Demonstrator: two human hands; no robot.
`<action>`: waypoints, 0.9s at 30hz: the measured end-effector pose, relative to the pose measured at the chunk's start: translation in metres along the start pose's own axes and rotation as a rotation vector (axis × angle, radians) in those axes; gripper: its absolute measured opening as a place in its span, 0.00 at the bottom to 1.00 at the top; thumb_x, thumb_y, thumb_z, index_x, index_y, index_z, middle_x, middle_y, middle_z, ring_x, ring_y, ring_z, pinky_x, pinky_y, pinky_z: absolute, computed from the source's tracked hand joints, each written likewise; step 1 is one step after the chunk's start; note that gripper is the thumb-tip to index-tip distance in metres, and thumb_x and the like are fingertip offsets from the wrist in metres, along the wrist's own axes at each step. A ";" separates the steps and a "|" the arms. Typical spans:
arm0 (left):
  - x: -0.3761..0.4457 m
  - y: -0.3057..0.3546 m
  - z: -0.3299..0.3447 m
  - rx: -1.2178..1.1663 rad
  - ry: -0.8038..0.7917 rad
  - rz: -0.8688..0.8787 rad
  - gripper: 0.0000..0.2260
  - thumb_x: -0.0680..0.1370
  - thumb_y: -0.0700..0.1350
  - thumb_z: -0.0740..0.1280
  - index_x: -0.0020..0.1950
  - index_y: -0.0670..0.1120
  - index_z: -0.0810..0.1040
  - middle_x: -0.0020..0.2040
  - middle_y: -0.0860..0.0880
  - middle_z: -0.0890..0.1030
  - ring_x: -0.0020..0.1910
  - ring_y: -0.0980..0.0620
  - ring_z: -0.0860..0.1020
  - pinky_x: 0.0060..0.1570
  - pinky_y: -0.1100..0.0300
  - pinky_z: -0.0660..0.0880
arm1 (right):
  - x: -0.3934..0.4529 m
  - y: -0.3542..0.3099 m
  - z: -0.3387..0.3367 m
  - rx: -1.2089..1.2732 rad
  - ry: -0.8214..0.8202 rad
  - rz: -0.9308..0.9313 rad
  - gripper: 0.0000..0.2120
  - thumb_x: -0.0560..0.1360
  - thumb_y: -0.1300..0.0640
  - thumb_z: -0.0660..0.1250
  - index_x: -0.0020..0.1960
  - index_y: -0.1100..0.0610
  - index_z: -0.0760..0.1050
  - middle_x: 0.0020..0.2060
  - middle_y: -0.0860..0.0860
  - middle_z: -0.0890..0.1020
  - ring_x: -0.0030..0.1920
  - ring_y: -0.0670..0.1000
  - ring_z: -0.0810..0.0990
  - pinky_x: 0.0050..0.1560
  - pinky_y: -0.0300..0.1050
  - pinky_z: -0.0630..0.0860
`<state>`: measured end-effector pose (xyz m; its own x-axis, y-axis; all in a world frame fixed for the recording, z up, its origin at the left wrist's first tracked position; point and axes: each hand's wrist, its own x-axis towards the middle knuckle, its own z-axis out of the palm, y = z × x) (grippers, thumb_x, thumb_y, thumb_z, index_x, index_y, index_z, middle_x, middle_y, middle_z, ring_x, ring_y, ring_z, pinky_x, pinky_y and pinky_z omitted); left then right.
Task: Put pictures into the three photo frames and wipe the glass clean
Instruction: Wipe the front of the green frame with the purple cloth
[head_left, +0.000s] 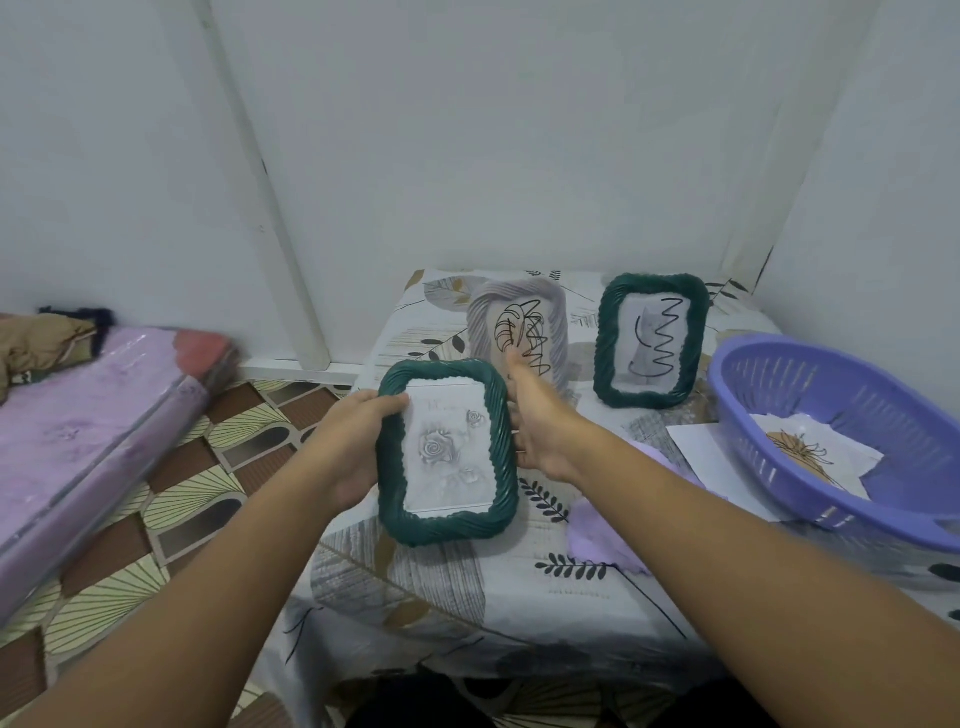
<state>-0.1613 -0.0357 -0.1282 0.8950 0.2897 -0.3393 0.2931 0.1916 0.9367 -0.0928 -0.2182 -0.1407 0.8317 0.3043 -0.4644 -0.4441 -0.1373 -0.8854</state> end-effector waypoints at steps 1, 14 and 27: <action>0.003 0.001 -0.004 -0.009 -0.004 0.003 0.04 0.82 0.41 0.66 0.52 0.41 0.76 0.46 0.41 0.85 0.44 0.43 0.83 0.47 0.48 0.80 | 0.002 -0.003 0.004 0.019 -0.014 -0.013 0.38 0.76 0.23 0.45 0.64 0.46 0.79 0.59 0.51 0.84 0.61 0.54 0.81 0.59 0.52 0.76; 0.045 0.034 -0.036 -0.063 -0.045 0.130 0.20 0.79 0.63 0.64 0.63 0.52 0.80 0.59 0.48 0.85 0.61 0.45 0.81 0.56 0.45 0.77 | 0.055 -0.037 0.046 0.145 -0.045 -0.178 0.37 0.78 0.26 0.45 0.62 0.48 0.81 0.54 0.52 0.87 0.54 0.52 0.84 0.43 0.46 0.77; 0.082 0.023 -0.052 -0.176 0.046 0.094 0.22 0.79 0.65 0.64 0.65 0.53 0.80 0.58 0.51 0.85 0.60 0.47 0.82 0.59 0.44 0.78 | 0.114 -0.023 0.079 0.083 0.004 -0.205 0.57 0.53 0.11 0.54 0.74 0.41 0.69 0.73 0.48 0.74 0.73 0.55 0.71 0.76 0.63 0.63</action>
<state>-0.0984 0.0418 -0.1390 0.8982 0.3559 -0.2580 0.1417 0.3212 0.9363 -0.0147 -0.1056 -0.1714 0.9086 0.3145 -0.2747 -0.2912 0.0057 -0.9567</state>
